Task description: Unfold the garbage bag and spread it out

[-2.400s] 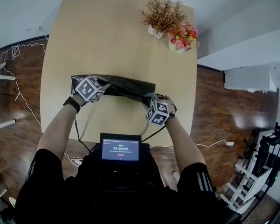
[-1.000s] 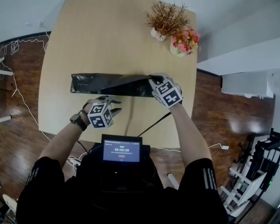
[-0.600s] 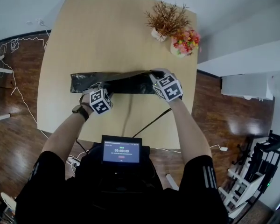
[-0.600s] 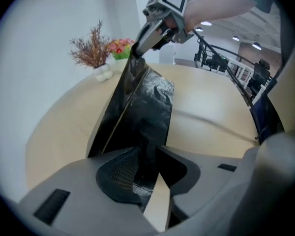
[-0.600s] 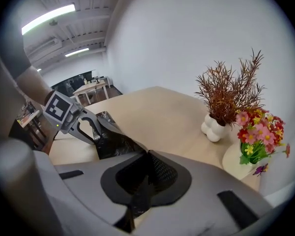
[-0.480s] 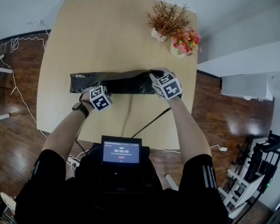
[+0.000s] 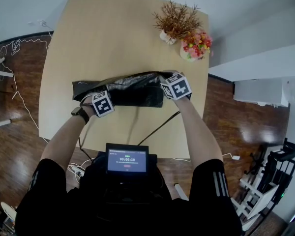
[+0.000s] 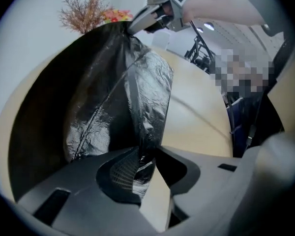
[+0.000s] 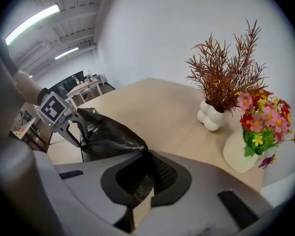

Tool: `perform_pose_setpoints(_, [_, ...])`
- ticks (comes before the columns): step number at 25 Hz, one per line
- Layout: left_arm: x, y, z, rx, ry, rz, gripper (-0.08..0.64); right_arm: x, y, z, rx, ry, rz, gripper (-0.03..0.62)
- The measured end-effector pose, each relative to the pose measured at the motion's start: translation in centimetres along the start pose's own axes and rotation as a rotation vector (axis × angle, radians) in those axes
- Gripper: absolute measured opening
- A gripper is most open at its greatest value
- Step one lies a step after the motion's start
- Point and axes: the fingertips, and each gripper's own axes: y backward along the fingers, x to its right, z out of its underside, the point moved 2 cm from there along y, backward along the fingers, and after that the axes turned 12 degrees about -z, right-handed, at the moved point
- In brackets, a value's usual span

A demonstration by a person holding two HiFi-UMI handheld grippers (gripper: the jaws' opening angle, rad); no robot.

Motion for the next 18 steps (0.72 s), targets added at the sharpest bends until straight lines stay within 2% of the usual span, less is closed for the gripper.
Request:
perform_pose_setpoints(4, [1.6, 0.2, 1.2, -0.023, -0.037, 0.035, 0.115, 0.0, -1.2, 1.0, -0.057, -0.005, -0.017, 0.006])
perform_pose_setpoints(9, [2.4, 0.2, 1.6, -0.021, -0.036, 0.043, 0.115, 0.9, -3.4, 5.2, -0.207, -0.044, -0.031, 0.008])
perform_pose_setpoints(13, [3.1, 0.5, 2.2, -0.028, -0.041, 0.062, 0.115, 0.8, -4.3, 8.4, -0.323, -0.062, -0.047, 0.037])
perform_pose_setpoints(18, [3.2, 0.3, 2.4, -0.032, -0.041, 0.060, 0.115, 0.2, -4.5, 8.9, -0.314, -0.020, -0.025, 0.101])
